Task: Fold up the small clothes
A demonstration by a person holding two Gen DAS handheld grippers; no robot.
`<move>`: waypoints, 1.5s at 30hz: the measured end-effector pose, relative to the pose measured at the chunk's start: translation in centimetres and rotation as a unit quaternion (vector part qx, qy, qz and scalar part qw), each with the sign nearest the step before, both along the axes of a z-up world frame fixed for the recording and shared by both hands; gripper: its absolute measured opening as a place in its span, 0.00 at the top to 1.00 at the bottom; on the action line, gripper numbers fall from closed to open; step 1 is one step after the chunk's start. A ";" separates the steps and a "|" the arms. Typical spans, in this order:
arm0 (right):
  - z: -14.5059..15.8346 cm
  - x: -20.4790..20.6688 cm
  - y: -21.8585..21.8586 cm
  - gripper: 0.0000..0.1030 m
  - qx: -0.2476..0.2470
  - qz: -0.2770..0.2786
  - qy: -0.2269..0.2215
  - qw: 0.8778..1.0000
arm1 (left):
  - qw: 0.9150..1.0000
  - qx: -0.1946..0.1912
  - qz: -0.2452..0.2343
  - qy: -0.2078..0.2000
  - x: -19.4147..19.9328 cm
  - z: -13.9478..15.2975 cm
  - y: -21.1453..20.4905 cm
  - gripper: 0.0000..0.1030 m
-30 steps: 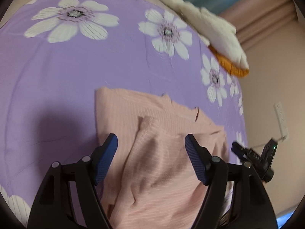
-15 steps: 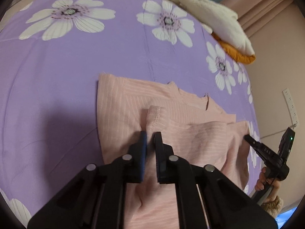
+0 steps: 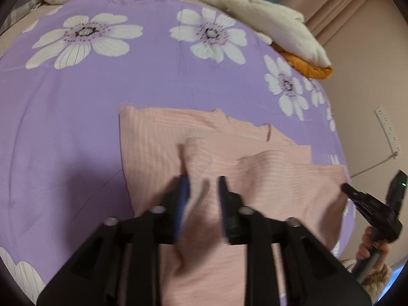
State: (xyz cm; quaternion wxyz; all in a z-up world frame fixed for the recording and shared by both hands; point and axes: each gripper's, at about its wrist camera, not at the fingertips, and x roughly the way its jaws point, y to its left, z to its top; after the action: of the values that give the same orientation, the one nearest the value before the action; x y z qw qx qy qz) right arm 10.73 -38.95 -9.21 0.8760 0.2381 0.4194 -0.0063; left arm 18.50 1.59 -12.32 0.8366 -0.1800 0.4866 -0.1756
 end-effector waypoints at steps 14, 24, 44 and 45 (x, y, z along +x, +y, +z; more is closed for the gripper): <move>-0.9 -0.5 0.4 0.93 0.003 0.020 -0.004 1.000 | 0.999 0.034 0.012 0.016 1.8 -2.0 -2.1 0.94; 2.0 -1.1 -0.5 0.93 0.024 0.036 -0.048 0.998 | 0.997 0.009 0.068 -0.044 -2.2 4.6 -0.2 0.96; 2.7 8.7 1.2 0.96 -0.047 0.050 -0.054 0.996 | 0.990 0.022 0.128 -0.053 2.8 4.6 3.9 0.96; 2.2 9.3 1.2 0.96 -0.045 0.051 -0.047 0.997 | 0.991 0.021 0.127 -0.043 3.3 3.9 4.0 0.96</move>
State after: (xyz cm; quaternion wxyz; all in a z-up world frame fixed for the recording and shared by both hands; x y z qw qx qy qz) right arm 20.01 -37.76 -7.04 0.9039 0.1764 0.3883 0.0307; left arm 21.77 5.59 -8.44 0.8760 -0.2147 0.4269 -0.0650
